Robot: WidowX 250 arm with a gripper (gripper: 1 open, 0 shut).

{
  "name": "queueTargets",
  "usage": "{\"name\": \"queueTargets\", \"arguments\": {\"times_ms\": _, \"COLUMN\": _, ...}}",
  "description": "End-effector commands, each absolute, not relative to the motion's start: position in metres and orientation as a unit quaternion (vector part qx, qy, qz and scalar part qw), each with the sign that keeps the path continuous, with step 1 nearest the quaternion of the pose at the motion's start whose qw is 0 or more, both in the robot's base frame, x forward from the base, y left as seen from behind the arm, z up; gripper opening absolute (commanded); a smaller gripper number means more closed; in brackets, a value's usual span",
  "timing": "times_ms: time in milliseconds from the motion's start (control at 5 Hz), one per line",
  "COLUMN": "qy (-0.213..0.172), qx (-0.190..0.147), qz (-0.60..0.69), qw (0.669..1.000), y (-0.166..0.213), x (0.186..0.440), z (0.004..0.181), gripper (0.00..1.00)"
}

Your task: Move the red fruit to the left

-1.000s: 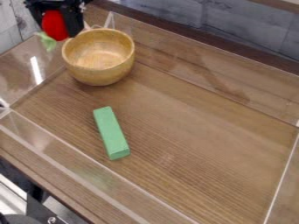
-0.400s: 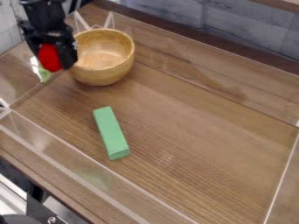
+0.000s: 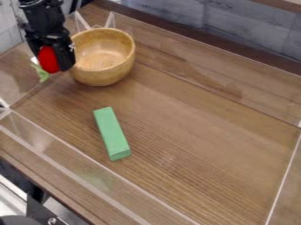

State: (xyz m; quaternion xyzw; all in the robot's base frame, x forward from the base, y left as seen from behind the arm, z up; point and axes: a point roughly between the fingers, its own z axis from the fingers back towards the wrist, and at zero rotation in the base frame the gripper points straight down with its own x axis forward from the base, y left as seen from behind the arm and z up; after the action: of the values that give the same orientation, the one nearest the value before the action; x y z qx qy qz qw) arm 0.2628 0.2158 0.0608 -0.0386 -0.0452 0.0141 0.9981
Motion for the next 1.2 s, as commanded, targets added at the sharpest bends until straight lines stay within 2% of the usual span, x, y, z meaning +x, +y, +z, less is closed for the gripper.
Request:
{"name": "queueTargets", "arguments": {"times_ms": 0, "qy": -0.052, "qx": -0.029, "qz": -0.024, "qw": 0.998, "y": 0.215, "x": 0.264, "z": 0.046, "gripper": 0.00}}
{"name": "queueTargets", "arguments": {"times_ms": 600, "qy": -0.054, "qx": -0.039, "qz": 0.010, "qw": 0.998, "y": 0.212, "x": 0.280, "z": 0.053, "gripper": 0.00}}
{"name": "queueTargets", "arguments": {"times_ms": 800, "qy": -0.052, "qx": -0.043, "qz": 0.028, "qw": 0.997, "y": 0.210, "x": 0.269, "z": 0.074, "gripper": 1.00}}
{"name": "queueTargets", "arguments": {"times_ms": 1000, "qy": -0.052, "qx": -0.047, "qz": 0.045, "qw": 0.997, "y": 0.207, "x": 0.260, "z": 0.096, "gripper": 1.00}}
